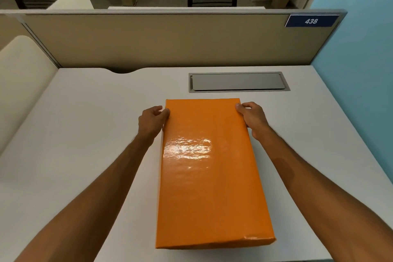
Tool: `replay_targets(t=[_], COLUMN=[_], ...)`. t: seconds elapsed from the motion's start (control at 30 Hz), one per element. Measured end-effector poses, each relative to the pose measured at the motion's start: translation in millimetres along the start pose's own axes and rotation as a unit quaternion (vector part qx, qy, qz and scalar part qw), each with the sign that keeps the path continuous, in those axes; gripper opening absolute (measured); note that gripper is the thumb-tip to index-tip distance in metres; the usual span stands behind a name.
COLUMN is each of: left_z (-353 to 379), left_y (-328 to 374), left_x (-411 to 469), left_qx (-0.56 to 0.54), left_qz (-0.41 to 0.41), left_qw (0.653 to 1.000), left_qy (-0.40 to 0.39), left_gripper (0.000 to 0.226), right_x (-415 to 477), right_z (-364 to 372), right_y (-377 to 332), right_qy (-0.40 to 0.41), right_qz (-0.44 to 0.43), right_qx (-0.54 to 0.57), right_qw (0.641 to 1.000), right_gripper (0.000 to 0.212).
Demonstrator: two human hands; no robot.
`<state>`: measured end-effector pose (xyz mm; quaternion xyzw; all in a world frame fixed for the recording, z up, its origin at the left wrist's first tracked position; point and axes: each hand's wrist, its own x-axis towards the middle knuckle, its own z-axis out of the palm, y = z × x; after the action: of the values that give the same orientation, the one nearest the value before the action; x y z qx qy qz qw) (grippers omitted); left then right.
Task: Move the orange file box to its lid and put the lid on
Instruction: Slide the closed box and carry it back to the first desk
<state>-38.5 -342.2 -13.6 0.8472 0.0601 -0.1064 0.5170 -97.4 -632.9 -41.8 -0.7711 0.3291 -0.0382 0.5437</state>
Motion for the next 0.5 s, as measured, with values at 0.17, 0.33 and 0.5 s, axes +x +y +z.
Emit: replay_targets(t=[0.17,0.33,0.5], left_z=[-7.4,-14.3,-15.1], left_y=[-14.8,-39.0,-57.1], left_x=[-31.8,-64.8,-96.9], left_qx=[0.036,0.033,0.014], left_qz=[0.051,0.069,0.059], left_qw=[0.998,0.996,0.997], left_qy=[0.007,0.036,0.049], left_gripper=[0.049,0.043,0.046], right_x=[-36.4,-73.9,-109.0], right_z=[-6.2,-19.1,-29.3], right_y=[17.6,37.7,57.5], right_qy=[0.000,0.006,0.002], right_qz=[-0.018,-0.013,-0.007], right_qx=[-0.016,0.002,0.028], right_qw=[1.000,1.000,1.000], right_gripper=[0.047,0.049,0.040])
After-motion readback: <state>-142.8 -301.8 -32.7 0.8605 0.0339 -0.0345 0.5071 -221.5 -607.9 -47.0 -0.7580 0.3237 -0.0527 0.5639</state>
